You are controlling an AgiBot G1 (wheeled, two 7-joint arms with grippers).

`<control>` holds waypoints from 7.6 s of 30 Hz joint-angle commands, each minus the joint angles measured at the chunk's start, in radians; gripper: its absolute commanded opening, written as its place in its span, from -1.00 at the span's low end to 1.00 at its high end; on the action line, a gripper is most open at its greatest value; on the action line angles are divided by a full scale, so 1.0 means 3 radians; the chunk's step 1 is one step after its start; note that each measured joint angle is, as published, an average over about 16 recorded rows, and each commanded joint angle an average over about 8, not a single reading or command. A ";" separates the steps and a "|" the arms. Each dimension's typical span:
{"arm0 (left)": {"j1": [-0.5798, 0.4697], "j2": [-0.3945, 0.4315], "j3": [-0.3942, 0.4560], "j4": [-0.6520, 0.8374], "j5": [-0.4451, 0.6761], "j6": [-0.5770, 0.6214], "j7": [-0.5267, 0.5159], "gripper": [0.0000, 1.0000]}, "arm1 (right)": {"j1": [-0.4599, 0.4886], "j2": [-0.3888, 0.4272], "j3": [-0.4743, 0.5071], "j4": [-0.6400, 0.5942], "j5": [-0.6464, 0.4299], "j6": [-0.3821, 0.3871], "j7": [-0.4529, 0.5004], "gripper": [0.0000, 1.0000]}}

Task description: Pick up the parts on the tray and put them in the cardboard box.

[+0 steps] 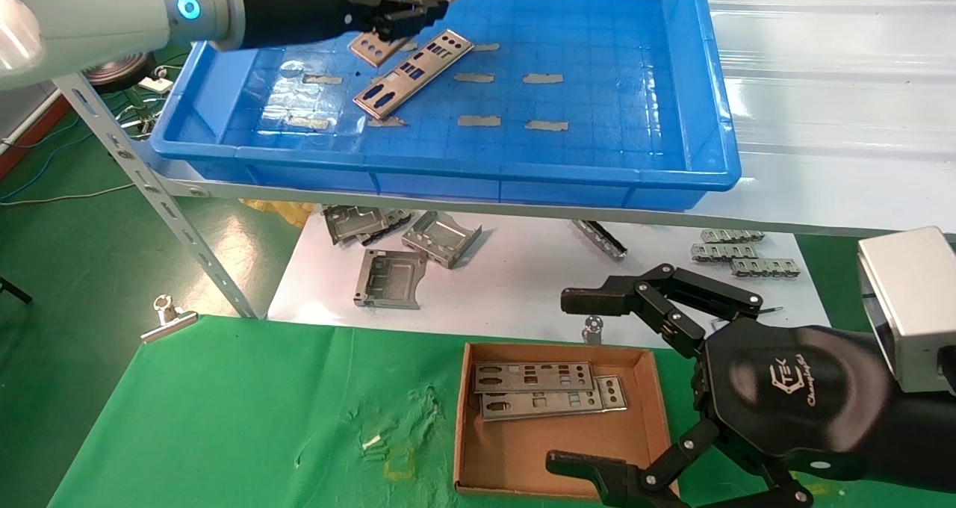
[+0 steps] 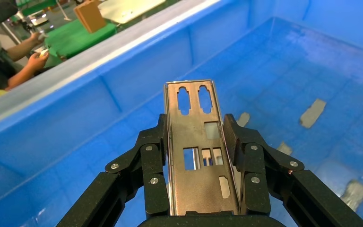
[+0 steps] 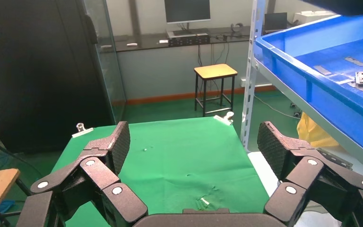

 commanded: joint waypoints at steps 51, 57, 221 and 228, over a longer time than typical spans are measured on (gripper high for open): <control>0.1743 0.0131 0.0953 -0.1101 -0.0534 0.0534 0.1413 0.46 | 0.0001 0.0001 -0.0004 0.0000 0.0002 0.0001 -0.0002 1.00; 0.1755 0.0131 0.1099 -0.1152 -0.0627 0.0399 0.1398 1.00 | 0.0001 0.0002 -0.0004 0.0000 0.0003 0.0002 -0.0002 1.00; 0.3266 -0.2381 -0.1481 -0.3892 -0.1652 0.1739 -0.0528 1.00 | 0.0002 0.0005 -0.0010 -0.0003 0.0008 0.0005 -0.0006 1.00; 0.3266 -0.2381 -0.1481 -0.3891 -0.1652 0.1739 -0.0528 1.00 | 0.0002 0.0005 -0.0010 -0.0003 0.0008 0.0005 -0.0006 1.00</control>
